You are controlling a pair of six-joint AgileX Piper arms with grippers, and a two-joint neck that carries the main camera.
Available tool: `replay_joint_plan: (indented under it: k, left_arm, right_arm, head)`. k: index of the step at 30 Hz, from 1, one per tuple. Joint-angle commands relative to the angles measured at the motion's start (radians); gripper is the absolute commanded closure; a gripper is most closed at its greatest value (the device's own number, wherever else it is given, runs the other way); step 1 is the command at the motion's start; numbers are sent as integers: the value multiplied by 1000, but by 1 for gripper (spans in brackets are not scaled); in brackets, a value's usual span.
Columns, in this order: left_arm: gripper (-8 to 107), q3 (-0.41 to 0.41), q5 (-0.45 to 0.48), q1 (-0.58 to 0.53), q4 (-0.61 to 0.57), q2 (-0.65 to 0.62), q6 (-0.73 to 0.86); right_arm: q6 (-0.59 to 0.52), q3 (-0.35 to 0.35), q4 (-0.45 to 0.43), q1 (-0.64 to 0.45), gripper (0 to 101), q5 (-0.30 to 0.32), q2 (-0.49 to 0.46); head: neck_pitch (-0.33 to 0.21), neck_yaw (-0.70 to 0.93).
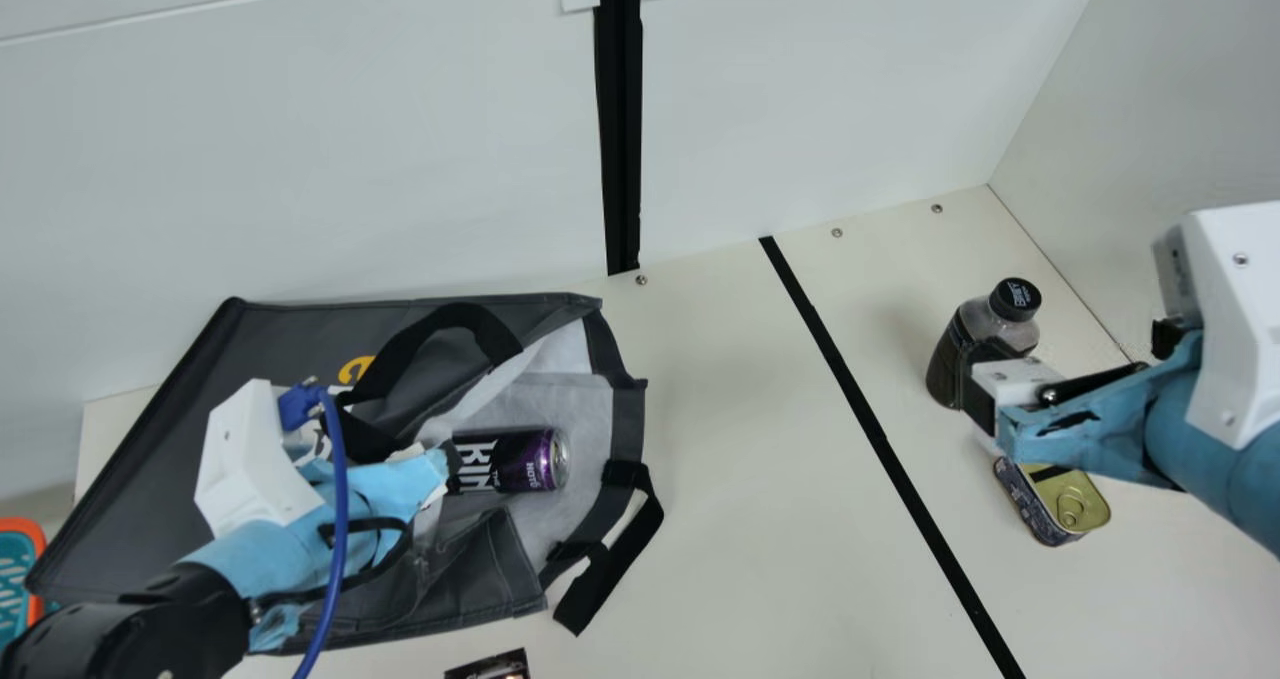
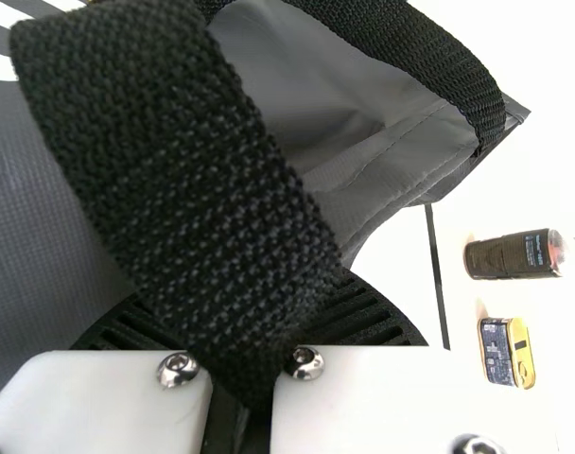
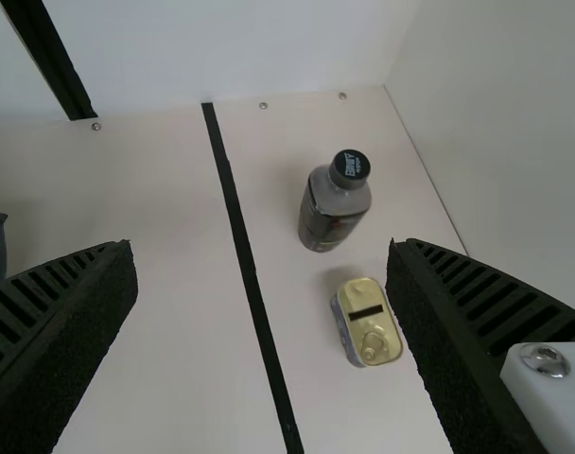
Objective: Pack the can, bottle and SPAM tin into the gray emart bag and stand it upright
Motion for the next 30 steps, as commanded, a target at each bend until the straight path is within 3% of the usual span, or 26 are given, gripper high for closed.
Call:
replay_joint_plan:
  k: [1, 18, 30]
  left_arm:
    - [107, 0, 0, 0, 0, 0, 0]
    - [107, 0, 0, 0, 0, 0, 0]
    - [107, 0, 0, 0, 0, 0, 0]
  right_arm:
    - [3, -7, 1, -8, 6, 28, -2]
    - [-68, 60, 75, -162, 6, 31, -36]
    - [-78, 65, 100, -195, 6, 31, -50]
  head:
    - [-23, -2]
    - [-23, -2]
    - [-23, -2]
